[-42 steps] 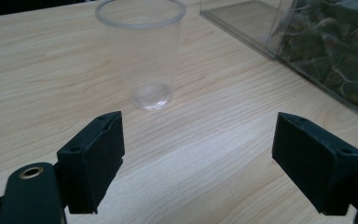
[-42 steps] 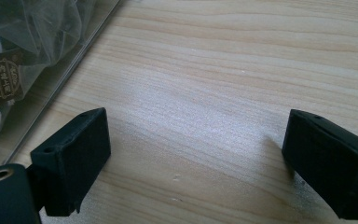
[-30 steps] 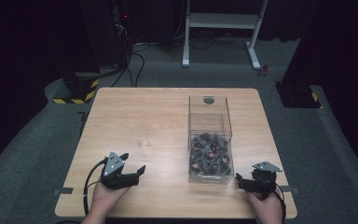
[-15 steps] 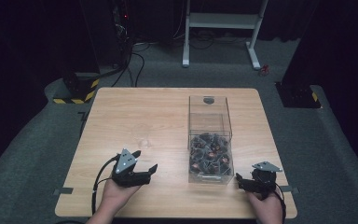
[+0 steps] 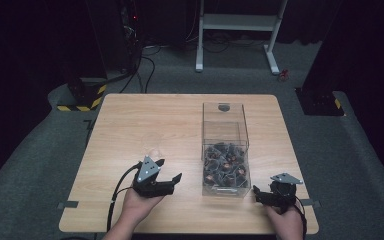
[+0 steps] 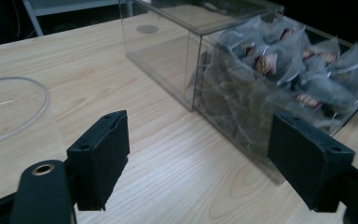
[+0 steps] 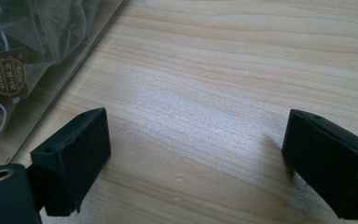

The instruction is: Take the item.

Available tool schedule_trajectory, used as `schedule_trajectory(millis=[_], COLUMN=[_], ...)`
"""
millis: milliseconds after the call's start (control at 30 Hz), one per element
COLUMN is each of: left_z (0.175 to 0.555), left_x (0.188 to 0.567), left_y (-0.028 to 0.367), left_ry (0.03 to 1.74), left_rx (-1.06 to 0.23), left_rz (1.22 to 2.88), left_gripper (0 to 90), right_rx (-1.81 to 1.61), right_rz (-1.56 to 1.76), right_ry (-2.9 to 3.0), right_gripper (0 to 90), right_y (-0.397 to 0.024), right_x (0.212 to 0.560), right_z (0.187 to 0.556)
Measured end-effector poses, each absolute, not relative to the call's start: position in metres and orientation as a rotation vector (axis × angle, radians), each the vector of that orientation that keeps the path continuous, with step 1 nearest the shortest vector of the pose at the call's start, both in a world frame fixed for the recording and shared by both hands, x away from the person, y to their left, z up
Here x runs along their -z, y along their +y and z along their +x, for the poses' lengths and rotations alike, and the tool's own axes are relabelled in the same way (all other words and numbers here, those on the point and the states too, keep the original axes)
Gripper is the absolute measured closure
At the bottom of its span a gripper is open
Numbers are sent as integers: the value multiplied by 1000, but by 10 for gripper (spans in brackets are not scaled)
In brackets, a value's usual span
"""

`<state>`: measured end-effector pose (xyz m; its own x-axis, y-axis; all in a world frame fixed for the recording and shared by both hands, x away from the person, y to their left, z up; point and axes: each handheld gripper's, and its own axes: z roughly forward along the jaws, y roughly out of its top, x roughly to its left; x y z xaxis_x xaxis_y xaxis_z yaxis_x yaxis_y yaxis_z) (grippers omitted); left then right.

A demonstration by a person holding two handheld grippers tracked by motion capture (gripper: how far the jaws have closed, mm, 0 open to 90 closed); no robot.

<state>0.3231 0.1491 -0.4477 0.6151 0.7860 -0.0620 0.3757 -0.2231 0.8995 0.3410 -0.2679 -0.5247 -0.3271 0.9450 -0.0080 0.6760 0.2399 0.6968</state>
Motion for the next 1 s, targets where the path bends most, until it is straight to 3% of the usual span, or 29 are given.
schedule_trajectory(millis=[167,833,1000], left_z=[317,325,329], left_x=[447,444,444], left_y=[139,116,104], left_ry=[974,826,849], left_rx=[-505,-542,-472], left_rz=[1760,1886,1800], left_gripper=[216,226,226], right_rx=[-840,-841,-842], right_rz=[1478,1474,1484], right_ry=[2097,2095,2088], right_gripper=[76,81,81], right_y=[-268,-268,-267], right_x=[525,525,525], right_z=[341,341,341])
